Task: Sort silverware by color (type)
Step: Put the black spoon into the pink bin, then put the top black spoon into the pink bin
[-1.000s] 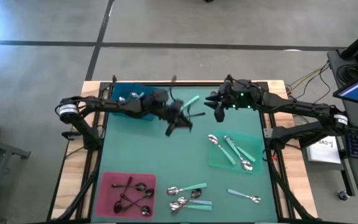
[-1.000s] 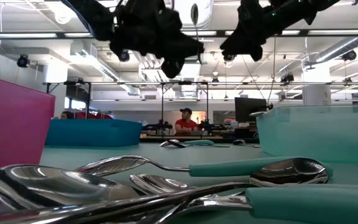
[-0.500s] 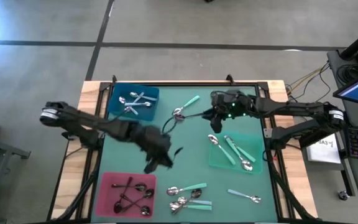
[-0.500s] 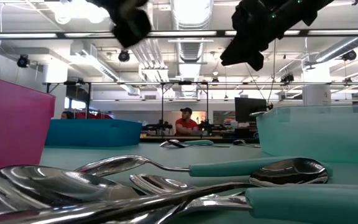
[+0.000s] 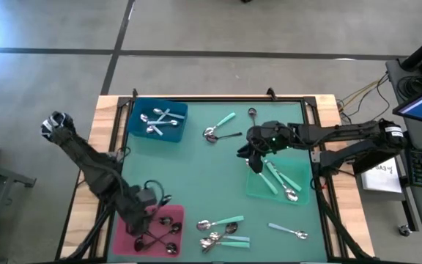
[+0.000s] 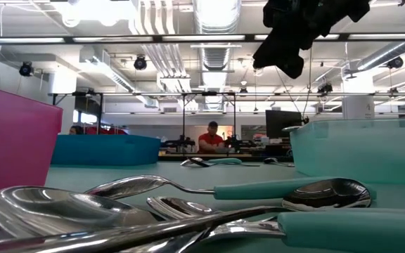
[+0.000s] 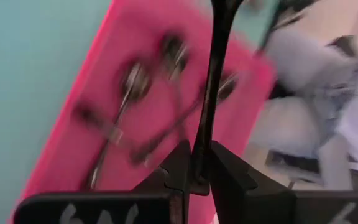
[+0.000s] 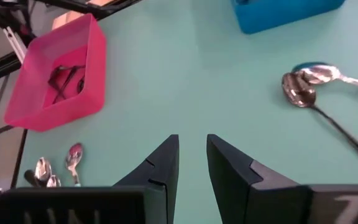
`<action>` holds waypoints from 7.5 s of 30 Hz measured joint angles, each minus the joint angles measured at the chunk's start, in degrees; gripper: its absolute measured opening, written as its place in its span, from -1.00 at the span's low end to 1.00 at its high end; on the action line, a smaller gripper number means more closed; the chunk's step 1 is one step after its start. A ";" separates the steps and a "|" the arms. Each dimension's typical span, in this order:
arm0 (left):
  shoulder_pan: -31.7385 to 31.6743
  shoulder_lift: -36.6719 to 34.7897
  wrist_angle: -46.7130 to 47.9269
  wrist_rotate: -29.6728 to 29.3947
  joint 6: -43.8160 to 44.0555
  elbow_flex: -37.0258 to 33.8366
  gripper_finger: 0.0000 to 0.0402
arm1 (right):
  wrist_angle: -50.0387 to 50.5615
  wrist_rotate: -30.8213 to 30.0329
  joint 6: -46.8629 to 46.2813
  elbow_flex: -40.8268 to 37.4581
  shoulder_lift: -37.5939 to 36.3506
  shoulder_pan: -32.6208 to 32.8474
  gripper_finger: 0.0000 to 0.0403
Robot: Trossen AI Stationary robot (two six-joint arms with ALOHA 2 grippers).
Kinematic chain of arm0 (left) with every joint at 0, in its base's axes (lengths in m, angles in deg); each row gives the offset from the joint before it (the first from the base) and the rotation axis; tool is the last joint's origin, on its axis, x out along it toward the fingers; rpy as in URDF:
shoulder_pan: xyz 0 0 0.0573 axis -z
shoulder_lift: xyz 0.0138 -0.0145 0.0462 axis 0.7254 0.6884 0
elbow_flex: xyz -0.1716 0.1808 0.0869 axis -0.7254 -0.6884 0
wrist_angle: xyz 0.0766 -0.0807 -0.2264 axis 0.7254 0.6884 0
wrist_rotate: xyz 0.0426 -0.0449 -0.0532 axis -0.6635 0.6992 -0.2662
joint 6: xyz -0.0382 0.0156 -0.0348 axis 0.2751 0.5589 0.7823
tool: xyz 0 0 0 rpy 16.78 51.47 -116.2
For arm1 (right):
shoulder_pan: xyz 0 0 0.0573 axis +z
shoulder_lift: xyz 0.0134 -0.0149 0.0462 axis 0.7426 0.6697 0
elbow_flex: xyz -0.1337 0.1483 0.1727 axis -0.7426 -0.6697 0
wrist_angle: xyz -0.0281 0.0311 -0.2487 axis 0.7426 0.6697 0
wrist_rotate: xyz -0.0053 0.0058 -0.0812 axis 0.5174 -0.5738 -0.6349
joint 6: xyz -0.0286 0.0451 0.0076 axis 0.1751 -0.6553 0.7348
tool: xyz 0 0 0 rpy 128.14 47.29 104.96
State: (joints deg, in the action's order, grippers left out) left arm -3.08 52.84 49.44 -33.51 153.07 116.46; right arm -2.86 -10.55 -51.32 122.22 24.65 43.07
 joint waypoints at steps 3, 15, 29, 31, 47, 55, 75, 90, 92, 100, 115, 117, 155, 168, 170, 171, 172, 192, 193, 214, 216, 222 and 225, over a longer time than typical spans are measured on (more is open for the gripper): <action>3.47 1.19 3.41 -0.03 7.46 -0.02 -0.86 | 0.01 -0.04 -1.62 -0.09 0.20 0.73 -0.63; 4.35 7.73 2.89 0.21 8.49 0.28 -0.44 | 3.99 0.04 -5.53 -0.14 0.22 1.01 -0.66; -12.67 16.61 2.56 -13.59 -31.95 11.72 -0.39 | 10.33 -0.05 -5.24 -0.14 0.21 -2.58 -0.66; -15.44 17.55 2.61 -17.15 -37.85 14.90 -0.39 | 11.81 -0.11 -4.33 -0.14 0.22 -4.87 -0.66; -32.56 21.59 0.89 -23.85 -62.54 20.09 -0.39 | 13.41 -2.99 1.22 1.21 19.94 -31.36 -0.66; -38.00 20.67 0.67 -23.81 -68.04 20.09 -0.39 | 8.64 -3.13 4.14 5.28 29.16 -35.52 -0.66; -41.55 19.43 1.77 -23.75 -70.84 20.09 -0.39 | 9.47 -10.45 11.16 13.77 38.05 -35.64 -0.82; -41.51 19.31 0.11 -23.74 -66.35 19.13 -0.39 | 13.06 -6.06 16.30 12.35 25.99 -35.65 -0.95; -41.51 19.31 -3.25 -23.74 -66.35 17.90 -0.39 | 13.03 -3.30 16.77 12.18 22.98 -35.26 -0.95; -41.52 19.29 -23.23 -23.72 -67.85 8.03 -0.39 | 7.55 1.21 17.65 9.35 9.06 -30.44 -0.95; -43.32 17.78 -71.03 -26.34 -80.45 -6.99 -0.39 | -46.73 3.45 15.50 -13.63 -1.71 -13.97 -0.95; -43.97 17.78 -78.86 -26.35 -80.55 -9.21 -0.39 | -52.21 3.39 15.50 -14.99 -1.13 -12.89 -0.95; -44.20 20.58 -101.91 -10.69 -70.88 -11.96 -0.47 | -60.24 6.56 30.21 -7.35 9.64 -3.21 -0.96; -44.31 20.58 -101.72 -10.26 -69.93 -12.33 -0.99 | -59.32 6.43 26.99 -7.37 8.61 -3.25 -0.92; -44.33 20.56 -101.41 -10.23 -69.95 -12.39 -1.00 | -57.46 6.34 26.44 -7.37 8.29 -3.25 -0.86; -44.33 20.45 -101.26 -10.23 -69.95 -12.39 -1.00 | -55.82 6.34 26.51 -7.35 7.86 -3.25 -0.83; -44.33 20.11 -100.79 -10.23 -69.95 -12.39 -1.00 | -53.96 6.33 26.83 -7.30 7.36 -3.25 -0.79; -25.13 -7.54 -31.48 -8.68 -37.50 -12.50 -1.00 | -16.28 1.06 16.10 -5.84 -5.34 -2.97 -0.40; -22.11 -8.36 -28.96 -9.69 -33.87 -12.50 -1.00 | -16.20 1.04 16.07 -5.86 -4.45 -2.97 -0.41; 3.80 -2.56 -17.82 -5.54 6.97 -11.63 -0.93 | -17.28 -11.95 19.56 -5.88 15.18 -8.32 -0.43; 3.81 -1.66 -17.93 -4.01 6.97 -10.94 -0.89 | -18.23 -11.35 19.93 -5.88 17.82 -8.95 -0.44; 3.72 0.48 -18.06 -3.17 3.91 -8.79 -0.81 | -19.15 -10.45 23.61 -1.46 25.67 -11.73 -0.45; 3.46 1.25 -18.15 -3.22 2.30 -7.79 -0.78 | -15.50 -7.70 26.88 4.11 29.08 -13.11 -0.45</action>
State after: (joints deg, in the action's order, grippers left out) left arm 0.38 54.09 31.29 -36.73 155.37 108.67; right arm -18.37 -18.25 -24.44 126.33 53.73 29.96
